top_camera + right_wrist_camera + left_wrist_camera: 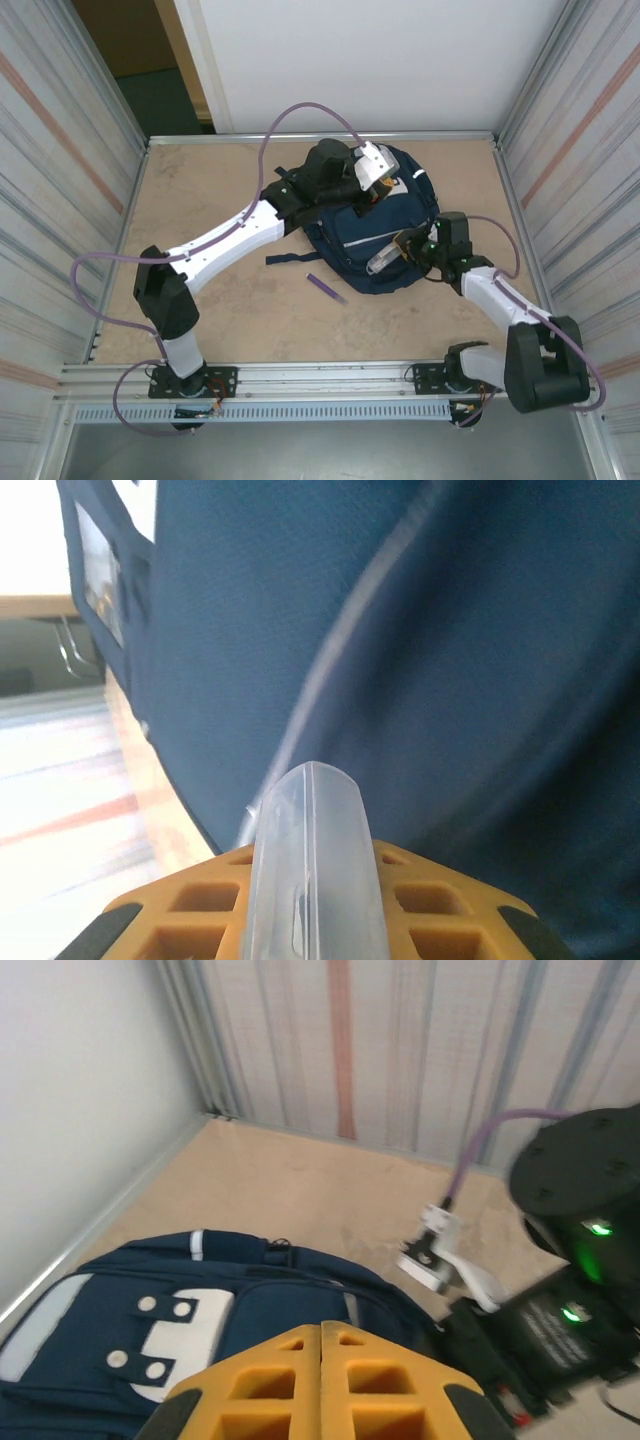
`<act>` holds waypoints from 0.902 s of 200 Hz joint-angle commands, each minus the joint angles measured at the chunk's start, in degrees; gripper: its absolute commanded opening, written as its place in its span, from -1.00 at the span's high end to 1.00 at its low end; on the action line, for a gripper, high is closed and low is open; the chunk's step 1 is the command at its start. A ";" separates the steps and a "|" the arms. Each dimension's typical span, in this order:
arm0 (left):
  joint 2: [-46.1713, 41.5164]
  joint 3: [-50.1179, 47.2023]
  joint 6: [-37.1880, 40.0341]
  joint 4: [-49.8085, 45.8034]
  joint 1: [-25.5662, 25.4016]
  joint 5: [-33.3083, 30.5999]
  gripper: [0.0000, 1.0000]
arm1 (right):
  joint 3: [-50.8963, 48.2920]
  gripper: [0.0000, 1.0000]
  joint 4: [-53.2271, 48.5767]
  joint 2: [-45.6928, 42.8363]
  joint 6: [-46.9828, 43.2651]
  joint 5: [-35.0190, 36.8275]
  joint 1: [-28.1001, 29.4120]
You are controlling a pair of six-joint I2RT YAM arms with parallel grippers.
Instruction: Pack the student bag
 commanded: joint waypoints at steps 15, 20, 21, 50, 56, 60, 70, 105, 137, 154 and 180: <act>0.77 -2.44 12.55 -12.01 -1.01 3.85 0.00 | 4.89 0.80 -0.95 -4.03 -0.14 4.74 -4.96; 1.13 -3.71 13.93 -12.25 -1.06 3.45 -0.03 | 5.43 0.79 -3.75 -5.80 -2.07 5.48 -5.92; 1.18 -3.98 14.11 -12.26 -1.06 3.42 -0.03 | 5.52 0.79 -4.02 -6.15 -2.43 5.63 -6.08; 3.08 -9.58 15.89 -8.60 -1.06 6.09 0.00 | 7.23 0.76 -18.59 -16.28 -11.06 7.58 -15.15; 3.72 -10.18 16.13 -7.75 -1.15 6.53 0.00 | 7.21 0.76 -20.21 -18.03 -12.42 7.42 -17.43; 4.22 -10.38 16.39 -7.35 -1.15 6.35 0.00 | 7.12 0.77 -21.02 -19.07 -13.15 7.12 -18.96; 6.06 -10.00 17.45 -7.17 -1.78 4.33 0.00 | 7.04 0.76 -22.77 -21.43 -14.33 5.79 -22.59; 14.70 -4.95 21.40 -9.78 -4.27 -6.43 -0.06 | 7.80 0.76 -27.12 -26.65 -16.48 2.55 -29.24; 20.80 -1.42 20.23 -11.57 -5.32 -14.00 -0.06 | 7.33 0.77 -28.09 -27.40 -16.45 0.97 -29.50; 21.99 -1.28 20.27 -10.57 -5.81 -18.43 0.26 | 6.44 0.78 -27.44 -27.58 -15.82 -0.04 -29.48; 19.30 -1.93 20.62 -9.80 -7.15 -20.77 1.00 | 5.61 0.77 -27.55 -27.77 -15.94 -2.06 -29.45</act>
